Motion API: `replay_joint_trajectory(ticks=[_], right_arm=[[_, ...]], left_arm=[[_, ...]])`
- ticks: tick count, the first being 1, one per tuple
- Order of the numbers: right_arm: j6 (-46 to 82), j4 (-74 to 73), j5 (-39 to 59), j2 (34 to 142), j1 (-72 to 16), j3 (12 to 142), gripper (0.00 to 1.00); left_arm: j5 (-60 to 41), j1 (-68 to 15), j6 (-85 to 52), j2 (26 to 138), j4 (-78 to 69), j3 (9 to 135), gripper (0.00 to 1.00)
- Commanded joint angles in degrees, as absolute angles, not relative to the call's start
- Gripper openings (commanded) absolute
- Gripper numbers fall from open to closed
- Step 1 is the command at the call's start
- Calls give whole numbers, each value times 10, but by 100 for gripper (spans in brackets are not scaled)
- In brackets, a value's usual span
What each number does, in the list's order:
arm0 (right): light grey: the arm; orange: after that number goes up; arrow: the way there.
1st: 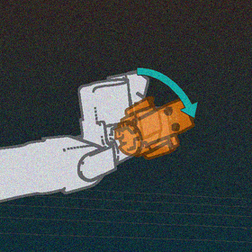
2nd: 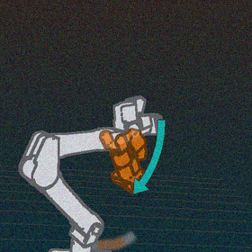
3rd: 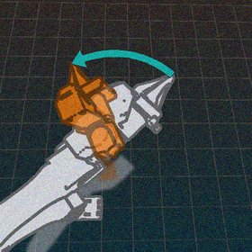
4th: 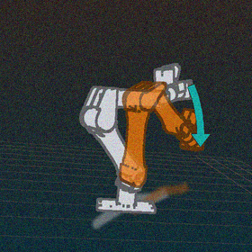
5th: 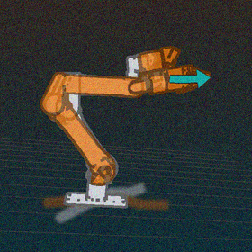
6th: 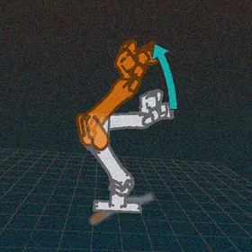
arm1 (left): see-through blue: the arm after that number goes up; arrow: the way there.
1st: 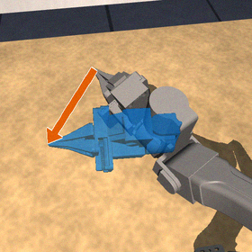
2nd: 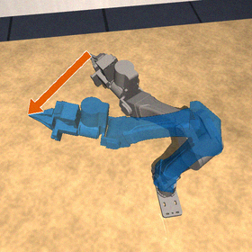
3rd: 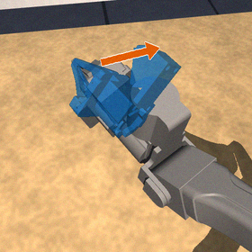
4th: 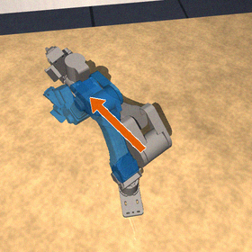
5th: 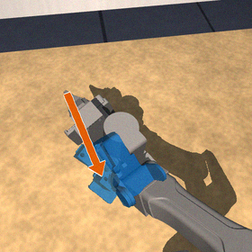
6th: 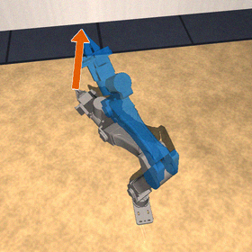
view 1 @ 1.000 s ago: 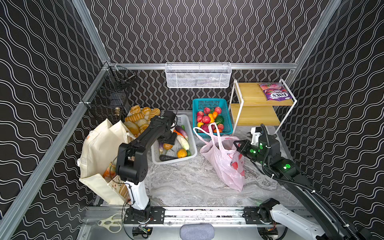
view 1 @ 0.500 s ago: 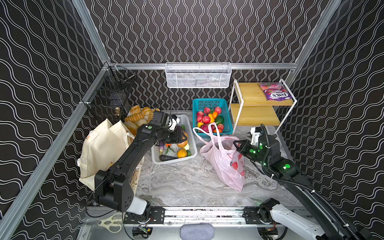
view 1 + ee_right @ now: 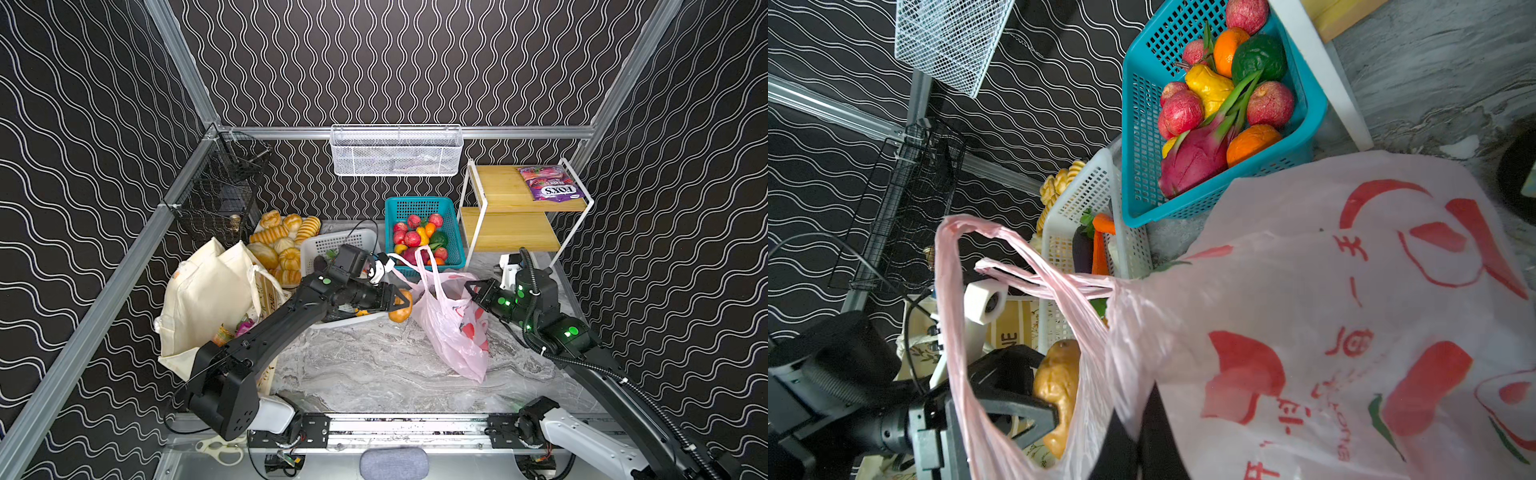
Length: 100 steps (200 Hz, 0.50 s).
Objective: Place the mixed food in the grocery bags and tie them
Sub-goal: 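Carry the potato over the pink bag and drop it in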
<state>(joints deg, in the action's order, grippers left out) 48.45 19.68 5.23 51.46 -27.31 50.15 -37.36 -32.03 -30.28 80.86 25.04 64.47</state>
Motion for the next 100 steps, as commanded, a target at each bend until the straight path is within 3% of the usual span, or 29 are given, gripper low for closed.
replay_joint_trajectory(ticks=[1,44,100], right_arm=[[485,172,61,515,-273,501,0],[467,156,94,506,-273,493,0],[425,132,137,485,-273,481,0]], left_arm=[[-331,-328,-351,800,124,634,50],[-249,-332,-388,816,2,610,50],[-289,-353,-382,884,-63,640,50]])
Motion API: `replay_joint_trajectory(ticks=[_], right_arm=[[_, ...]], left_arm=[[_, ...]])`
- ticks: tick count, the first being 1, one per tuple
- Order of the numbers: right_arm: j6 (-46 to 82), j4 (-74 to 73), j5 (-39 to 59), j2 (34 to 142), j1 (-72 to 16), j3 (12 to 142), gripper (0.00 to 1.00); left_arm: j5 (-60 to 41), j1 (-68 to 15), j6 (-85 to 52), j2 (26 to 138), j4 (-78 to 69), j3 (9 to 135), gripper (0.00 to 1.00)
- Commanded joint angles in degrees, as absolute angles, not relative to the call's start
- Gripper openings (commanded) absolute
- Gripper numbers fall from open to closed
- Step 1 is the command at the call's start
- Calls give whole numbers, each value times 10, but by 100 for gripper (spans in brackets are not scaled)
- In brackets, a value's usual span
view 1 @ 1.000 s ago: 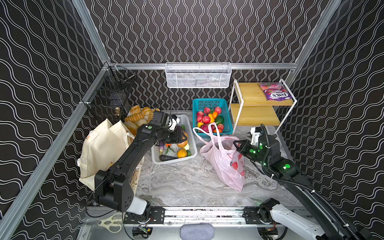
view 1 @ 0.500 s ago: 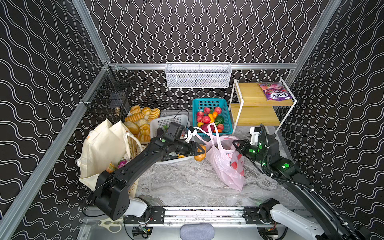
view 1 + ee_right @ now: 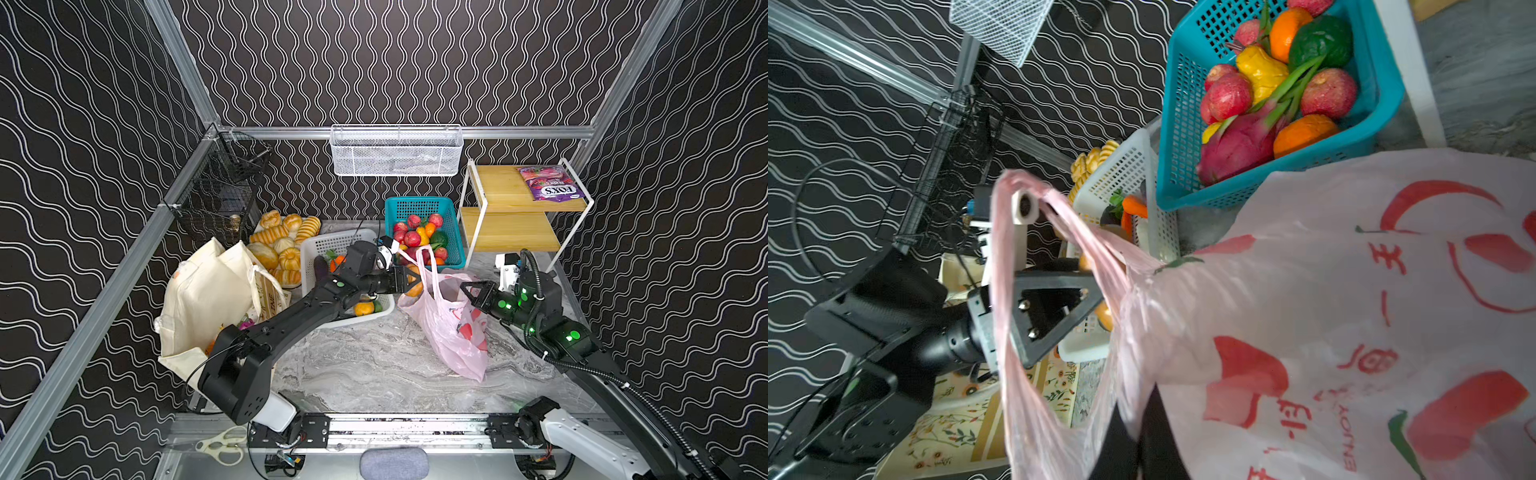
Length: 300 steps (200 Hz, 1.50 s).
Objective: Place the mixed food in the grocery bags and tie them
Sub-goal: 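Carry the potato over the pink bag and drop it in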
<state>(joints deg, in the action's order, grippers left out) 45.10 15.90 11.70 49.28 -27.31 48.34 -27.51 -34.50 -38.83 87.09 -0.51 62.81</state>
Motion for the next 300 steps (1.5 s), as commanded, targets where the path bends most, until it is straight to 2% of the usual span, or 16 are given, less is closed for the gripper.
replay_joint_trajectory(ticks=[1,73,97,114,141,186,253,300], right_arm=[[425,133,137,484,-273,481,0],[432,116,112,474,-273,466,0],[404,116,138,477,-273,469,0],[368,119,185,485,-273,476,0],[313,159,234,496,-273,487,0],[286,185,228,490,-273,482,0],[315,159,128,465,-274,452,0],[311,118,105,434,-273,415,0]], left_arm=[[-291,-354,-382,885,-63,641,50],[-360,-395,-352,914,-82,637,51],[-334,-395,-345,912,-65,628,52],[-280,-395,-330,917,-8,643,54],[-205,-395,-340,917,-12,650,56],[-152,-396,-358,952,-34,682,59],[-372,-412,-300,994,-52,687,56],[-448,-425,-261,999,-11,686,60]])
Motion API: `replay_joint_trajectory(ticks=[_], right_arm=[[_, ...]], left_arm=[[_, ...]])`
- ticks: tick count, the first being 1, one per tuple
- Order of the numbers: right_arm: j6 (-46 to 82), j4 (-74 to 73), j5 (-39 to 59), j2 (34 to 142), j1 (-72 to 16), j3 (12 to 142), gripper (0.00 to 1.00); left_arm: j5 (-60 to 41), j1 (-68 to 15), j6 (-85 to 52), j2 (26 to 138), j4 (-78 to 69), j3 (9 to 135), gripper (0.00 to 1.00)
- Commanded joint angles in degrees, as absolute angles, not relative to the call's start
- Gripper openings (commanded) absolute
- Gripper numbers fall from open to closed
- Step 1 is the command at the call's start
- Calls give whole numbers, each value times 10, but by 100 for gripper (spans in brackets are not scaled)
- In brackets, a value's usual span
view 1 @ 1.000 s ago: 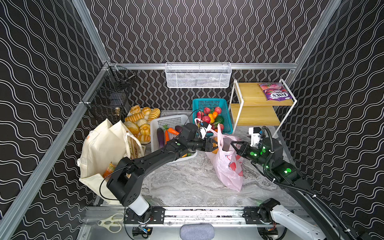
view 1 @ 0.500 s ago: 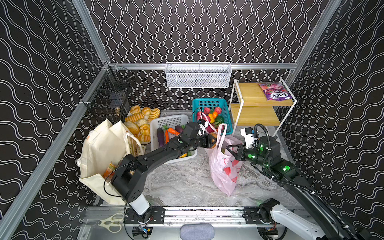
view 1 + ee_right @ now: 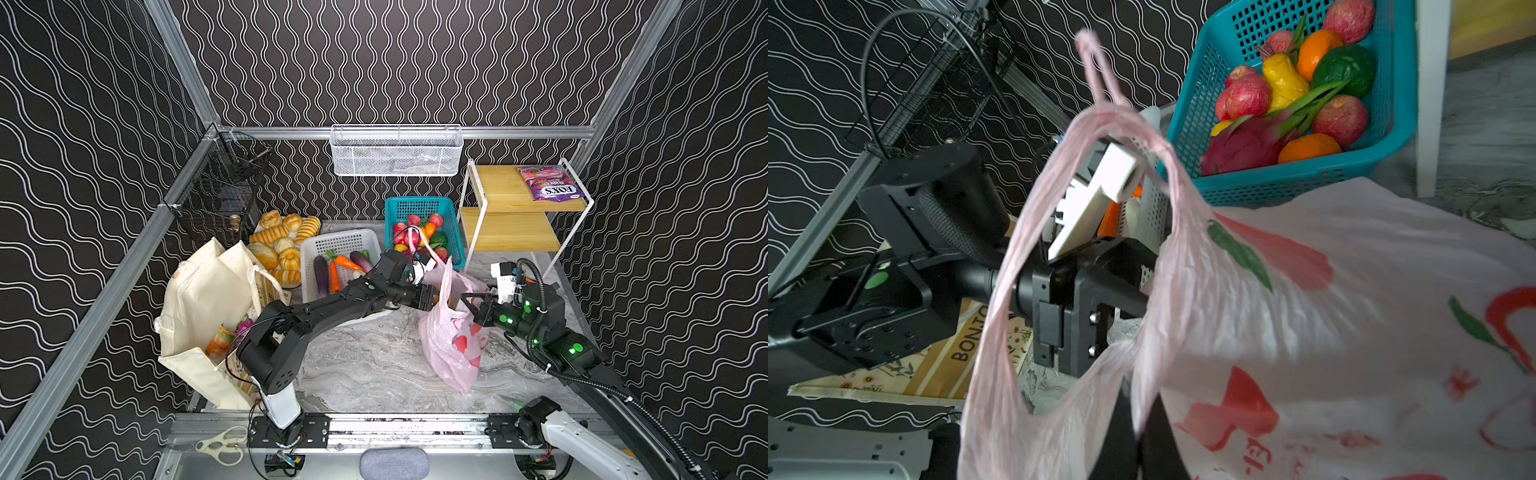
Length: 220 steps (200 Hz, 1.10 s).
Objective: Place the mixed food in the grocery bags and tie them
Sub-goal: 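Carry the potato over the pink bag and drop it in, then move the left gripper back over the white basket to the yellow squash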
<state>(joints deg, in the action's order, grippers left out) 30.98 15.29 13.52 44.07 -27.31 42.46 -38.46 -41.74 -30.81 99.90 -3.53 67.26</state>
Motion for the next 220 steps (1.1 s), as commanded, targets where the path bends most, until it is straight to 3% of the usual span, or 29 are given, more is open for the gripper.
replay_joint_trajectory(ticks=[1,89,159,220], right_arm=[[311,119,105,434,-273,414,0],[316,109,50,396,-274,377,0],[387,181,-84,409,-272,384,0],[429,160,-86,409,-271,377,0]], left_arm=[[-447,-426,-259,999,-8,687,60],[-351,-440,-263,984,-13,713,87],[-244,-444,-237,862,0,663,87],[-143,-444,-193,728,37,584,87]])
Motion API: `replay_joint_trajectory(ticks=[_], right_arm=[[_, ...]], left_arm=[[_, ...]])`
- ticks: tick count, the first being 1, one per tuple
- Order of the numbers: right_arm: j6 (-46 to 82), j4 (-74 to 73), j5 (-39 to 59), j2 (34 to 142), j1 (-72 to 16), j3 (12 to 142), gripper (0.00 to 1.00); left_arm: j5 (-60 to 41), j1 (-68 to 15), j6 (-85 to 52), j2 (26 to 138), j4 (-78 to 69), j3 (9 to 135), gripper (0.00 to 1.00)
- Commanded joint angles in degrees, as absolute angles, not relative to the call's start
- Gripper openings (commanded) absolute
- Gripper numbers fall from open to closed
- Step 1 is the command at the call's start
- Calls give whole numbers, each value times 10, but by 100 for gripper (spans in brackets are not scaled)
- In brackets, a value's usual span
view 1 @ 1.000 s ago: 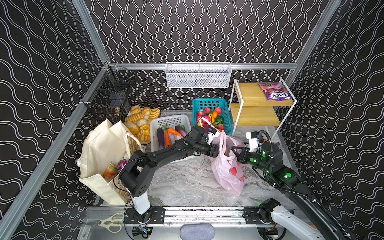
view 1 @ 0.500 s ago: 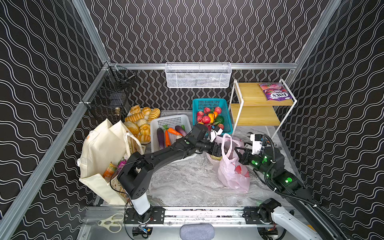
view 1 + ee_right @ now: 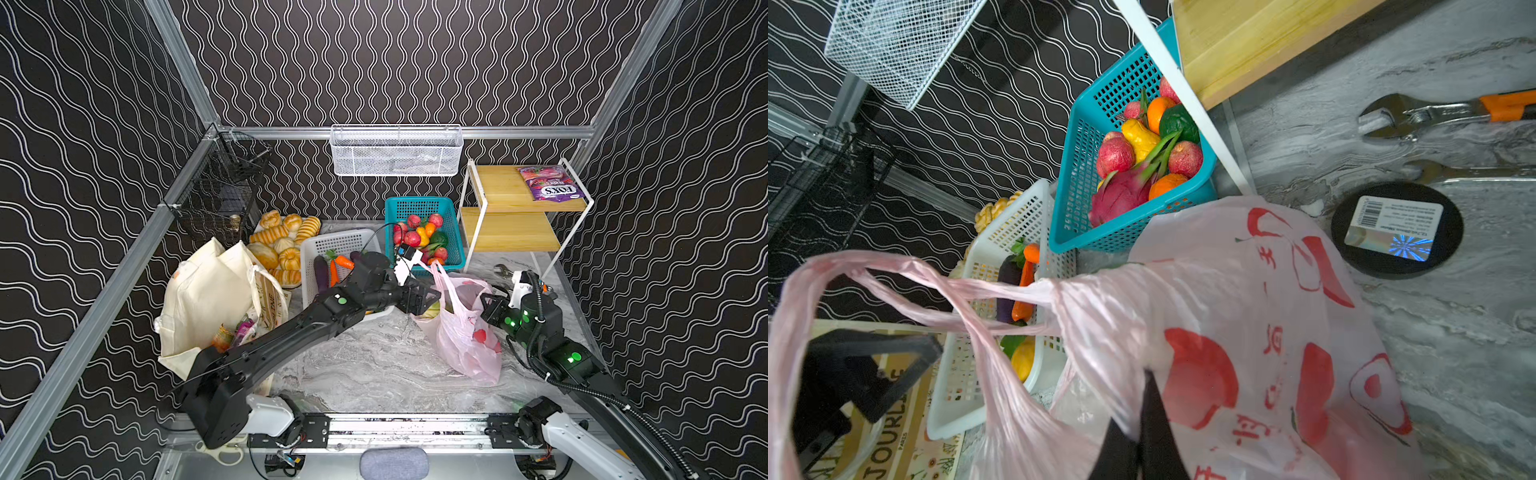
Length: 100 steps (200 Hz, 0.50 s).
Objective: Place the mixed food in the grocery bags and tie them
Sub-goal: 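Move the left gripper back over the white basket to the yellow squash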
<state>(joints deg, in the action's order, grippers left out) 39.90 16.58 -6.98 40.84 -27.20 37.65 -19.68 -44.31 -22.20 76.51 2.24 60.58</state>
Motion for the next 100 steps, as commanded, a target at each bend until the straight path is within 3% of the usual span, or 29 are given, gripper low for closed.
replay_joint_trajectory(ticks=[1,38,58,100], right_arm=[[429,160,-86,409,-271,377,0],[423,146,-67,413,-271,381,0],[412,144,-56,414,-271,390,0],[398,149,-42,421,-271,406,0]], left_arm=[[-141,-444,-194,725,37,583,87],[-45,-444,-232,668,2,518,83],[54,-442,-249,664,66,519,74],[145,-405,-285,705,187,549,73]])
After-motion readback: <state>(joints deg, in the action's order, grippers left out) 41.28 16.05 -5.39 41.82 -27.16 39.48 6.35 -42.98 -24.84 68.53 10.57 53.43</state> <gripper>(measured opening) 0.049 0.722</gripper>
